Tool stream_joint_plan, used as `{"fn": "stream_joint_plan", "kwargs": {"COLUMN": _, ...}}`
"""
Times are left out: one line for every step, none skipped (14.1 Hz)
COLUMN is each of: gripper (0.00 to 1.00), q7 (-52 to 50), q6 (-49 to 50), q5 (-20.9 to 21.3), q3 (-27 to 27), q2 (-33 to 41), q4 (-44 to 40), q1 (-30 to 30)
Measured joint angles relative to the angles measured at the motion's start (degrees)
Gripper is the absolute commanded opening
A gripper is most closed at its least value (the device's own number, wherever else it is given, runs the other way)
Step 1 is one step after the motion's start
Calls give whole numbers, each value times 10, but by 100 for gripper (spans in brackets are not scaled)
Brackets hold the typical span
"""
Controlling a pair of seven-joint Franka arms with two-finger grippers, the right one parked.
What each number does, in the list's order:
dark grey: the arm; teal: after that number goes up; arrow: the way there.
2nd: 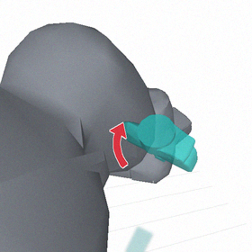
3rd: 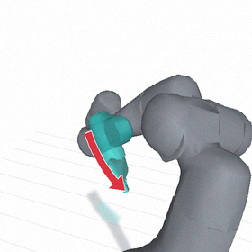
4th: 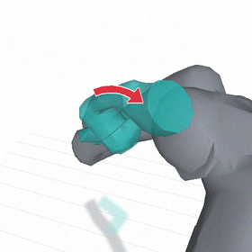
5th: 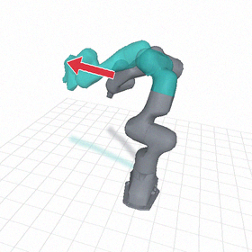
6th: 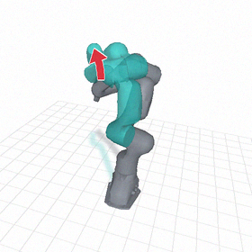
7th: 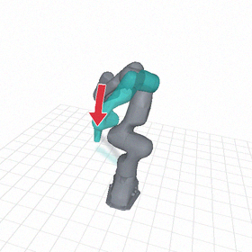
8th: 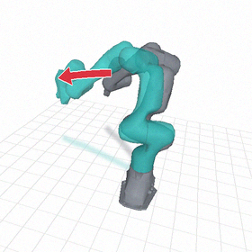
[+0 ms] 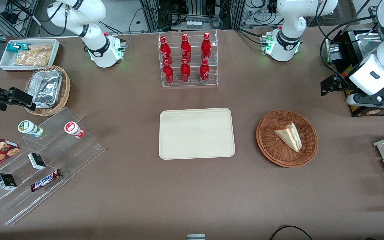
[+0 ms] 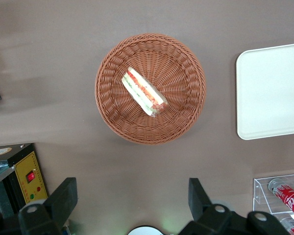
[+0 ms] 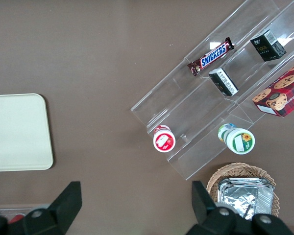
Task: Place sandwich from basket to tray
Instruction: 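Reach the left gripper down over the wrapped sandwich in the wicker basket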
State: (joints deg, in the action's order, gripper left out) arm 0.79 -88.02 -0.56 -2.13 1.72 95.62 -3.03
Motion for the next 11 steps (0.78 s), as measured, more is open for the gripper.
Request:
{"fn": "stream_joint_plan", "kwargs": {"gripper": 100, "q7": 0, "q6": 0, "q5": 0, "q3": 0, "q2": 0, "q4": 1, "q1": 0}}
{"fn": "stream_joint_plan", "kwargs": {"gripper": 100, "q7": 0, "q6": 4, "q5": 0, "q3": 0, "q2": 0, "q4": 2, "q1": 0}}
{"fn": "stream_joint_plan", "kwargs": {"gripper": 100, "q7": 0, "q6": 10, "q5": 0, "q3": 0, "q2": 0, "q4": 5, "q1": 0}}
{"fn": "stream_joint_plan", "kwargs": {"gripper": 100, "q7": 0, "q6": 13, "q5": 0, "q3": 0, "q2": -1, "q4": 11, "q1": 0}}
{"fn": "stream_joint_plan", "kwargs": {"gripper": 100, "q7": 0, "q6": 13, "q5": 0, "q3": 0, "q2": -4, "q4": 19, "q1": 0}}
{"fn": "stream_joint_plan", "kwargs": {"gripper": 100, "q7": 0, "q6": 8, "q5": 0, "q3": 0, "q2": -12, "q4": 29, "q1": 0}}
{"fn": "stream_joint_plan", "kwargs": {"gripper": 100, "q7": 0, "q6": -3, "q5": 0, "q3": 0, "q2": -23, "q4": 40, "q1": -1}}
{"fn": "stream_joint_plan", "kwargs": {"gripper": 100, "q7": 0, "q6": -25, "q5": 0, "q3": -1, "q2": -35, "q4": 56, "q1": -1}}
{"fn": "stream_joint_plan", "kwargs": {"gripper": 100, "q7": 0, "q6": -54, "q5": 0, "q3": -2, "q2": -45, "q4": 77, "q1": -2}}
{"fn": "stream_joint_plan", "kwargs": {"gripper": 100, "q7": 0, "q6": -87, "q5": 0, "q3": -3, "q2": -51, "q4": 105, "q1": -2}}
{"fn": "stream_joint_plan", "kwargs": {"gripper": 100, "q7": 0, "q6": -117, "q5": 0, "q3": -4, "q2": -55, "q4": 133, "q1": -3}}
